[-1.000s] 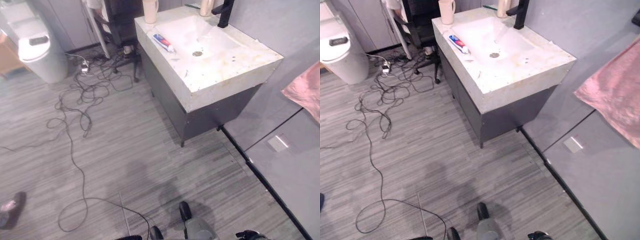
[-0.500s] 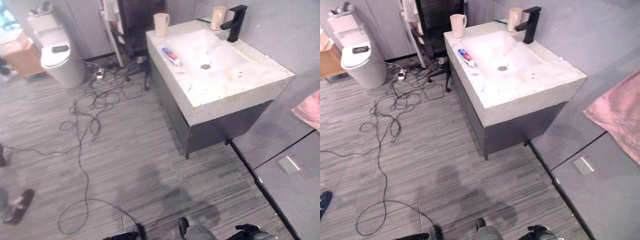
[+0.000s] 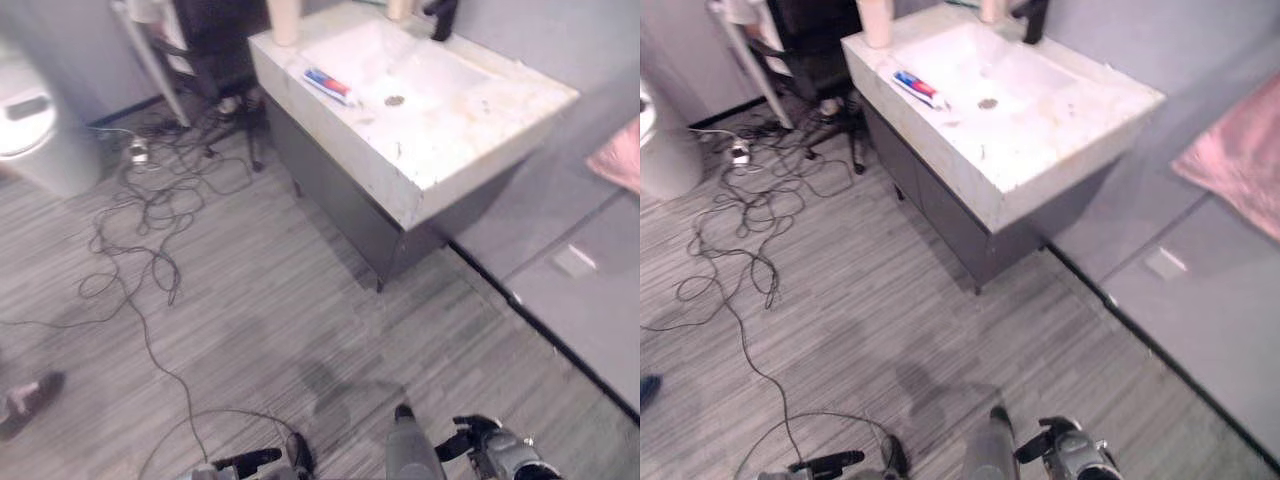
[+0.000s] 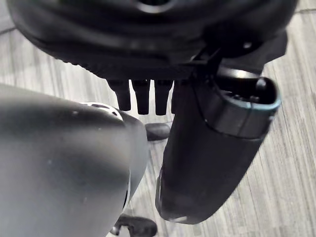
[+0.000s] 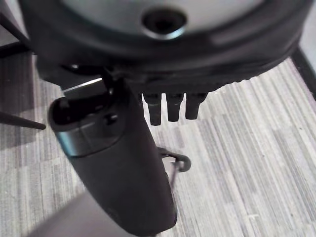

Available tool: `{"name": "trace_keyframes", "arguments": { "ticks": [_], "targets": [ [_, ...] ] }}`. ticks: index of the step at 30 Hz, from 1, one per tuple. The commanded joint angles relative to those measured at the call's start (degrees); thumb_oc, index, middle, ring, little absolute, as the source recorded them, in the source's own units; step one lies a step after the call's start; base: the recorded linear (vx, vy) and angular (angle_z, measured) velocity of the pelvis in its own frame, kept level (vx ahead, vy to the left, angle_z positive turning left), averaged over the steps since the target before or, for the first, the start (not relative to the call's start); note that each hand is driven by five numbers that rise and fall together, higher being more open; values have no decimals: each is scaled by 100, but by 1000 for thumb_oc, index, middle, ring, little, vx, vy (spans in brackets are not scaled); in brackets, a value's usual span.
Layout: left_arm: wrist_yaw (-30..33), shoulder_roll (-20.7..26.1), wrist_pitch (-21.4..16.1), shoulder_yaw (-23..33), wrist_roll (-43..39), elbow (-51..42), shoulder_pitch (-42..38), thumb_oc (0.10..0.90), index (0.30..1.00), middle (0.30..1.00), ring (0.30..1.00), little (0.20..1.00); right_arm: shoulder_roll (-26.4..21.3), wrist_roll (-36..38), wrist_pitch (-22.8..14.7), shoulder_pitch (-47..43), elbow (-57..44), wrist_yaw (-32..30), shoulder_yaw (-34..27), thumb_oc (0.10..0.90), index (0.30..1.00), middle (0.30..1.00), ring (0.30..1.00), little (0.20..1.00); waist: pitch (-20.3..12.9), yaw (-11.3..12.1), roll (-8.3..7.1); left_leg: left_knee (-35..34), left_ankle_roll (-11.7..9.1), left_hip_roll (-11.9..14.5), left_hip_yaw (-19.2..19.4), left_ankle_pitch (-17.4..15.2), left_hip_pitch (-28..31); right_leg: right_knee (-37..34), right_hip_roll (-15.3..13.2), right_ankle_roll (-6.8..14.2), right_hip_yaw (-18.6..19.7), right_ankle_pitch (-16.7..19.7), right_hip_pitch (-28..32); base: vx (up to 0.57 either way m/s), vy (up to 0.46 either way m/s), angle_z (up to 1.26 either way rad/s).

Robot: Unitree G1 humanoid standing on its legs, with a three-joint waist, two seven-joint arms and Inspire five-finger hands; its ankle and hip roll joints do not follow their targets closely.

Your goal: Organize the bathroom.

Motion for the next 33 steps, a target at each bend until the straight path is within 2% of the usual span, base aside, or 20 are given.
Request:
{"name": "trace_keyframes", "arguments": {
  "ticks": [1, 2, 4, 5, 6, 8, 9, 10, 13, 16, 18, 20, 22, 23, 24, 27, 29, 31, 32, 33],
  "targets": [
    [34, 184, -10, 188, -285, -110, 257, 800, 900, 900, 900, 900, -330, -339, -79, 196, 225, 171, 362, 800, 900, 900, 900, 900, 185, -140, 136, -170, -377, 117, -471, 512, -470, -849, -83, 333, 173, -226, 410, 248, 100, -39],
    [36, 195, -19, 236, -240, -123, 158, 800, 900, 900, 900, 900, -300, -288, -99, 144, 299, 124, 373, 800, 900, 900, 900, 900, 225, -194, 85, -290, -347, 4, -323, 551, -424, -1559, 13, 438, 66, -96, 545, 355, 124, -44],
    [97, 165, -4, 251, -220, -151, 63, 800, 900, 900, 900, 900, -297, -245, -70, 106, 352, 108, 352, 800, 900, 900, 900, 900, 238, -285, 18, -462, -311, -164, -133, 469, -291, -2314, 34, 655, -93, 128, 683, 289, 79, -28],
    [167, 128, 13, 300, -250, -185, 19, 800, 900, 900, 900, 900, -309, -256, -68, 85, 382, 142, 346, 800, 900, 900, 900, 900, 235, -341, -44, -581, -220, -295, 66, 514, -256, -2854, 123, 754, -175, 430, 649, 232, 10, -29],
    [221, 115, 41, 315, -286, -206, 9, 800, 900, 900, 900, 900, -303, -299, -48, 83, 393, 176, 337, 800, 900, 900, 900, 900, 217, -358, -75, -646, -195, -367, 121, 499, -216, -3027, 183, 786, -242, 524, 605, 428, 10, -40],
    [440, 84, 201, 324, -388, -276, 16, 800, 900, 900, 900, 900, -265, -442, 20, 148, 392, 311, 323, 800, 900, 900, 900, 900, 195, -426, -107, -940, -129, -565, 83, 331, 117, -2905, 640, 883, -558, 489, 294, 528, -37, -43],
    [528, 77, 247, 288, -457, -284, 53, 800, 900, 900, 900, 900, -262, -457, 85, 201, 372, 356, 339, 800, 900, 900, 900, 900, 166, -434, -128, -998, -116, -603, 44, 320, 218, -2609, 822, 859, -740, 411, 115, 578, -178, -39],
    [584, 86, 316, 276, -553, -256, 168, 800, 900, 900, 900, 900, -233, -568, 142, 267, 389, 452, 339, 800, 900, 900, 900, 900, 89, -383, -206, -996, -105, -678, 6, 438, 247, -2071, 1079, 655, -1034, 196, -51, 498, -166, -23],
    [612, 67, 328, 319, -538, -171, 285, 800, 900, 900, 900, 900, -234, -478, 86, 320, 556, 478, 271, 800, 900, 900, 900, 900, 47, -414, -165, -956, -102, -820, -182, 354, 397, -2033, 1340, 492, -910, -58, 106, 529, -204, -63],
    [310, 84, 162, 367, -144, -89, 284, 800, 900, 900, 900, 900, -222, -205, -204, 287, 712, 331, 157, 800, 900, 900, 900, 900, 41, -433, -14, -507, -172, -866, -221, 145, 330, -1884, 1364, 324, -851, -254, 223, 402, -203, -46],
    [105, 88, -7, 390, 129, -32, 251, 800, 900, 900, 900, 900, -204, 0, -349, 309, 710, 241, 95, 800, 900, 900, 900, 900, 67, -472, 6, 437, -345, -848, -232, 298, 245, -1866, 1297, 259, -846, -320, 381, 261, -190, 0],
    [-110, 83, -305, 384, 265, -63, 269, 800, 900, 900, 900, 900, -153, 155, -550, 402, 586, 54, 34, 800, 900, 900, 900, 900, 63, -490, -45, 2079, -659, -675, -455, 1209, -246, -2001, 1222, 143, -775, -353, 653, 238, -236, 17],
    [-121, 73, -335, 419, 368, -93, 286, 800, 900, 900, 900, 900, -136, 270, -556, 425, 545, -8, -12, 800, 900, 900, 900, 900, 66, -501, -101, 2480, -697, -544, -418, 1289, -473, -2077, 1177, 118, -742, -322, 792, 173, -130, 11],
    [-90, 61, -335, 526, 500, -119, 303, 800, 900, 900, 900, 900, -110, 358, -587, 439, 548, -79, -53, 800, 900, 900, 900, 900, 51, -492, -193, 2658, -622, -390, -355, 1152, -690, -2159, 1130, 102, -708, -286, 974, 309, -132, -23],
    [-54, 99, -319, 679, 588, -130, 346, 800, 900, 900, 900, 900, -68, 372, -593, 419, 614, -128, -66, 800, 900, 900, 900, 900, 6, -434, -335, 2488, -446, -187, -424, 938, -814, -2179, 1106, 77, -661, -294, 1198, 379, -110, -18],
    [-1, 125, -329, 820, 511, -92, 380, 800, 900, 900, 900, 900, 1, 254, -577, 422, 775, -264, -70, 800, 900, 900, 900, 900, -231, -345, -454, 1489, -274, -89, -741, 694, -512, -2217, 1080, 108, -563, -281, 1275, 369, 68, -35],
    [75, 141, -235, 780, 448, -81, 400, 800, 900, 900, 900, 900, 11, 157, -558, 452, 810, -349, -56, 800, 900, 900, 900, 900, -375, -292, -420, 528, -389, 114, -1021, 816, -112, -2296, 1061, 213, -380, -268, 1279, 378, 185, -111],
    [162, 170, -155, 681, 347, -17, 429, 800, 900, 900, 900, 900, -3, 104, -457, 483, 819, -427, -11, 800, 900, 900, 900, 900, -477, -179, -373, -421, -679, 578, -1352, 1266, 230, -2386, 1019, 344, -185, -265, 1348, 450, 195, -129],
    [182, 187, -135, 646, 356, 32, 500, 800, 900, 900, 900, 900, -24, 175, -347, 532, 767, -458, 14, 800, 900, 900, 900, 900, -506, -79, -351, -693, -820, 835, -1552, 1571, 203, -2433, 980, 409, -137, -348, 1473, 407, 141, -116],
    [181, 191, -137, 641, 379, 39, 518, 800, 900, 900, 900, 900, -27, 217, -316, 543, 753, -473, 17, 800, 900, 900, 900, 900, -499, -59, -355, -741, -832, 872, -1566, 1597, 222, -2444, 969, 419, -133, -372, 1516, 388, 122, -113]
  ]
}}
